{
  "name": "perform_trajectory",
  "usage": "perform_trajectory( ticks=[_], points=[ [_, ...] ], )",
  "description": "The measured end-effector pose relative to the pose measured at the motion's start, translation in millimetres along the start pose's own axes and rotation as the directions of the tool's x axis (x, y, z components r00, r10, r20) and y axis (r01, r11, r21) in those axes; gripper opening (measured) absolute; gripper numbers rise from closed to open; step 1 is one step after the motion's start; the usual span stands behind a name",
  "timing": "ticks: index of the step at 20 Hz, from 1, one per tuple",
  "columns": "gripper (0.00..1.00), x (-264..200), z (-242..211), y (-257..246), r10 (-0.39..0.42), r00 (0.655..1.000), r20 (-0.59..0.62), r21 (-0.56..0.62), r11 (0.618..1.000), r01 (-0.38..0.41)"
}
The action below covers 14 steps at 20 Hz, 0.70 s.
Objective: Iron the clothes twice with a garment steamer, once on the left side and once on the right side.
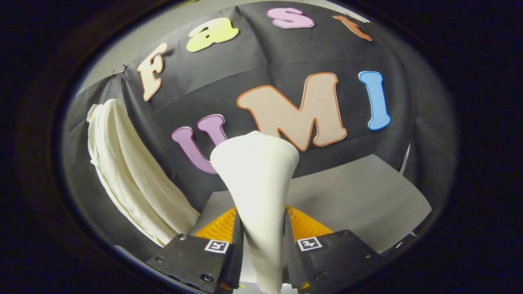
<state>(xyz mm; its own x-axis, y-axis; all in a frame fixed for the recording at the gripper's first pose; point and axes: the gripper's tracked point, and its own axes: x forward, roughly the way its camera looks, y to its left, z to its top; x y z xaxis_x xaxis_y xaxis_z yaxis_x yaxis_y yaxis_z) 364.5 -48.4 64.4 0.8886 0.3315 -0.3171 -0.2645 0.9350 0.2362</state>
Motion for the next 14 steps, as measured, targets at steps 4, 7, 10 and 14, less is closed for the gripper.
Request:
perform_trajectory(
  ticks=[4, 7, 10, 14],
  points=[
    [0.45, -31, -6, -2, -0.025, 0.998, 0.058, -0.013, 1.000, 0.026],
    [0.45, -42, -26, -4, -0.074, 0.995, 0.067, -0.084, 0.993, 0.079],
    [0.46, -57, -44, 0, -0.103, 0.992, 0.079, -0.075, 0.991, 0.108],
    [0.45, -79, -48, 26, -0.130, 0.984, 0.120, -0.029, 0.991, 0.134]
  ],
)
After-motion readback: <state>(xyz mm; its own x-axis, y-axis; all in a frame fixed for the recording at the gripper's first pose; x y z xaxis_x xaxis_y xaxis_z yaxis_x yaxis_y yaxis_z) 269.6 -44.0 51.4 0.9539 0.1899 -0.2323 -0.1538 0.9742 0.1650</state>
